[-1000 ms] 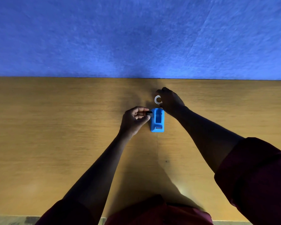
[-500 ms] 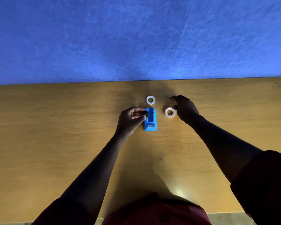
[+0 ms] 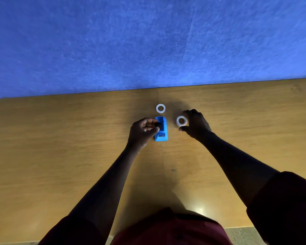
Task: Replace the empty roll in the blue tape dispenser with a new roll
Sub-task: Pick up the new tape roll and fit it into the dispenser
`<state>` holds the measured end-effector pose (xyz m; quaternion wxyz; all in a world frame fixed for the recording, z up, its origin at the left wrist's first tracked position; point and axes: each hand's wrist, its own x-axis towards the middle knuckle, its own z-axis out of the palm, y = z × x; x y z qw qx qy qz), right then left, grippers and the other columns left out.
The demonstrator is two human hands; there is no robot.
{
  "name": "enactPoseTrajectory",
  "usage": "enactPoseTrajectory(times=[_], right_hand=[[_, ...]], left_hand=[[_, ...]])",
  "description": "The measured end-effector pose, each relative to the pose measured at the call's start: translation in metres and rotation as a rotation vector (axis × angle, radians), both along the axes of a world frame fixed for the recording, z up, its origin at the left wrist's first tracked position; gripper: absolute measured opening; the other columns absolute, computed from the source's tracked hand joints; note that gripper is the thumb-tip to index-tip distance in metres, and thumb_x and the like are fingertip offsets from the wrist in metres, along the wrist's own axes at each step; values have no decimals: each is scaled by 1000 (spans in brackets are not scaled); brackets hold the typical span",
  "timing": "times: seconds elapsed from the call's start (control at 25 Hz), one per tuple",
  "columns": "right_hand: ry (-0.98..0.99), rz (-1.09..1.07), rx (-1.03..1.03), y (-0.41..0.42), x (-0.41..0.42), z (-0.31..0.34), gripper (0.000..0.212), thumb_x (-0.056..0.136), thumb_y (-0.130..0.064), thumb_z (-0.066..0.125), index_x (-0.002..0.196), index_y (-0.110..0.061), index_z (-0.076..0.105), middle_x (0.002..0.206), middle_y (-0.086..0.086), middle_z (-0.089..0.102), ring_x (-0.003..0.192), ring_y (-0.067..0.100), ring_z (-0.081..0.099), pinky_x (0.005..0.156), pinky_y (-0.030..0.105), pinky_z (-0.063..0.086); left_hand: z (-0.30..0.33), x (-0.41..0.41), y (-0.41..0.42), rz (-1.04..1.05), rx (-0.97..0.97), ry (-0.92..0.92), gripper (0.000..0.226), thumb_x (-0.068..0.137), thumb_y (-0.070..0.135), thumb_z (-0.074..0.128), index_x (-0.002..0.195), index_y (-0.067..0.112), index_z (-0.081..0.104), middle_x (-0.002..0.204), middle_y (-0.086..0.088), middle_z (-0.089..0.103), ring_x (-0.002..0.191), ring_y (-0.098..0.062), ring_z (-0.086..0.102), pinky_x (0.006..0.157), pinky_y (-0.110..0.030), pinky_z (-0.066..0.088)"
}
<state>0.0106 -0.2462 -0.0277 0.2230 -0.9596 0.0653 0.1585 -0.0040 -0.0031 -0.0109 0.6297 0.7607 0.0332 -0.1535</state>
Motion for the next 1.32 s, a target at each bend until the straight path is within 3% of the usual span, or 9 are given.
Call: enactPoseTrajectory(times=[0.6,0.96,1.12,1.32], right_hand=[[-30,-21,-87,11,0,7,61,78,-26,83,132,-22,57,133,7,55,122,31,53,84,44,56],[-65,-74,11,13,-9,15,52,82,-25,80,129,-20,58,126,7,63,116,26,59,86,43,57],[-105,-78,53,16,-15,21,49,81,-24,80,126,-20,59,120,7,64,105,22,62,74,34,52],[-139,-75,172,25,-23,32,52,82,-22,80,129,-18,57,124,5,63,104,19,61,82,35,56]], left_hand=[[-5,1,1,-29,24,9,31,86,10,77,117,12,71,109,-1,77,101,-11,74,87,-26,61],[-1,3,1,-24,24,-8,31,85,11,78,115,13,72,106,2,78,98,-9,74,82,-22,60],[5,0,1,-19,0,-20,29,85,9,78,114,14,72,106,1,78,98,-9,74,82,-20,59],[10,-4,-1,-12,-8,-24,29,85,9,79,113,14,72,105,1,77,98,-9,74,81,-21,60]])
